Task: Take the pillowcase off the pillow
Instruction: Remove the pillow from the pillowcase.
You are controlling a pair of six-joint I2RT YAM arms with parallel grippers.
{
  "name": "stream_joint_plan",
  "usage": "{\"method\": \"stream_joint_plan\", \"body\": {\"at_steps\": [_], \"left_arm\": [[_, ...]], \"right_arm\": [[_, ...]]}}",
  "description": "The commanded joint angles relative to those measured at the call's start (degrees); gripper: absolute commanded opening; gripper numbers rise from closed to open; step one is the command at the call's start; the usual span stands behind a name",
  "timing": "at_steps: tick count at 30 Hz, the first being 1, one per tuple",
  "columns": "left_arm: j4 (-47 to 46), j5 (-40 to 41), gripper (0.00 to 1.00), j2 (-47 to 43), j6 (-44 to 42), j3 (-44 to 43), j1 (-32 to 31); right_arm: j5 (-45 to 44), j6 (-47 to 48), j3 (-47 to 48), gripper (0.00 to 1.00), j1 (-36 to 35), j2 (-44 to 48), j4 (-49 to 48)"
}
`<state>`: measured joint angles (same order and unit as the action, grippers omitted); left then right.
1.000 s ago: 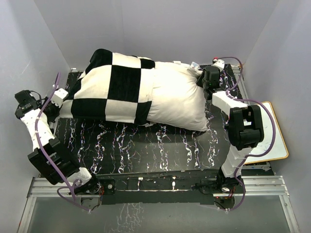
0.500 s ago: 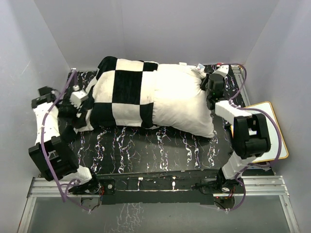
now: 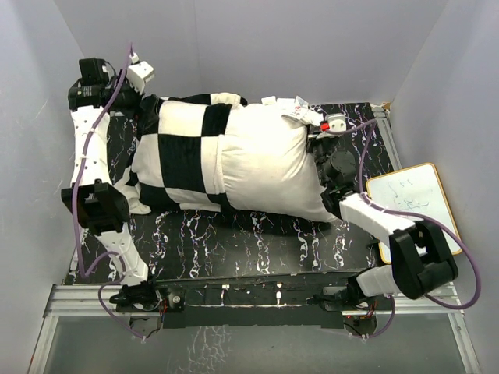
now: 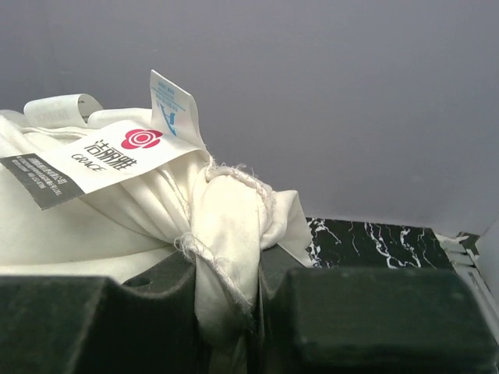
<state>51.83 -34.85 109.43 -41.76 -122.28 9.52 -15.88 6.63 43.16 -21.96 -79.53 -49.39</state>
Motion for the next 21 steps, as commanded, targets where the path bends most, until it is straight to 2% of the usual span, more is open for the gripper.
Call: {"method": "stream_joint_plan", "body": {"at_steps": [1,5,9,12,16,18,21], "left_arm": [[1.27,5.53,0.92,5.42,-1.97,-11.83,-0.36],[8.98,3.26,0.97,9.76,-6.58,-17.26,-0.91],[14.54,1.70,0.97,7.79,-13.03,-8.94,-3.51],[22.33,0.88,0.96,6.78,-18.73,-2.73,-5.86],[30.11,-1.02,0.80,5.09,-22.06,3.21,-7.49],[30.17,-0.88,0.67,1.78,-22.70,8.80,-7.72],[30.17,0.15,0.47,-4.70,-23.63,18.35,-7.75]], "right_arm": [[4.54,6.55,-1.88,0.08,-1.80,7.15,-17.93],[3.09,19.19,-4.86,0.08,-6.86,7.71,-21.38],[2.48,38.63,-6.31,0.08,-14.84,4.08,-25.69],[0.77,46.14,-6.25,0.08,-18.18,0.73,-28.93],[-3.12,45.19,-5.31,0.08,-18.29,-0.32,-29.74],[-5.61,42.74,-4.64,0.08,-17.52,-0.80,-29.32],[-9.16,34.20,-3.87,0.08,-15.68,-0.12,-24.35]]}}
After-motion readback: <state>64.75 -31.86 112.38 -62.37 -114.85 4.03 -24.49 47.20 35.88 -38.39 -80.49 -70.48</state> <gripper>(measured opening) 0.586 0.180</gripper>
